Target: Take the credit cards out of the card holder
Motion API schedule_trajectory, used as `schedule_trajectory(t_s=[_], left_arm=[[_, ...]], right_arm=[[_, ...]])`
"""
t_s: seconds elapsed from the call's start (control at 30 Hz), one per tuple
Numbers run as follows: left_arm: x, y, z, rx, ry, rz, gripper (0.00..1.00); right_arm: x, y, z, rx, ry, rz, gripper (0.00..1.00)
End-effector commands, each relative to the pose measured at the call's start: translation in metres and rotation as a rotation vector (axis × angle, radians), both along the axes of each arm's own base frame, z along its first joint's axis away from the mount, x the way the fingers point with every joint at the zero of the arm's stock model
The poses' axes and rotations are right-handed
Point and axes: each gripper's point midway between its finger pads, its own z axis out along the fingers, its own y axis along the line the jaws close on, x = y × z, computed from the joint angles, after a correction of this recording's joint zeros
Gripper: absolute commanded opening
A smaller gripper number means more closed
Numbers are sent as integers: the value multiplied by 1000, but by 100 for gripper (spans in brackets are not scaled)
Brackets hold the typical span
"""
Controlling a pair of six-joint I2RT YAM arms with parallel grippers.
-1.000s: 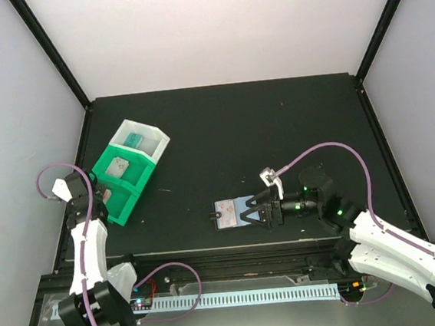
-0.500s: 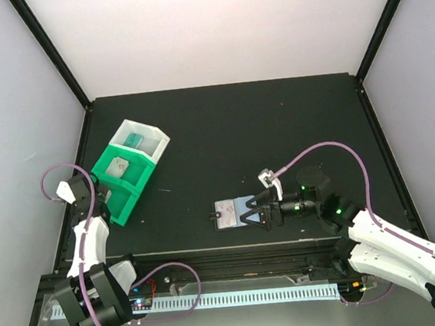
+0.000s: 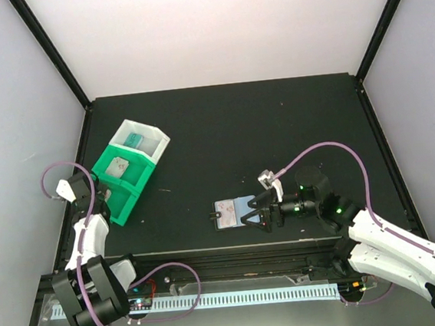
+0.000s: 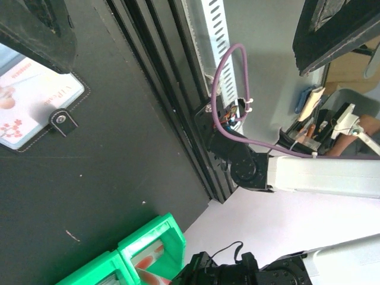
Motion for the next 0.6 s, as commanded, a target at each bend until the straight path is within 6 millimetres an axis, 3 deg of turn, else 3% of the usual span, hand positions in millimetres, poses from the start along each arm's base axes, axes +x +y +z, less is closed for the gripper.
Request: schedule_trajectory(t_s=[0.0, 0.13, 0.33, 0.57], left_arm=[[4, 9, 1, 6, -6, 35, 3], [4, 10, -7, -14, 43, 40, 10], [-4, 14, -18, -5, 103, 73, 9], [-8, 17, -9, 18, 86, 93, 25]], right_arm=[[8, -2, 8, -1, -52, -35, 100], [11, -3, 7, -17, -60, -49, 100], [11, -4, 3, -24, -44, -51, 100], [12, -5, 2, -31, -43, -68, 100]])
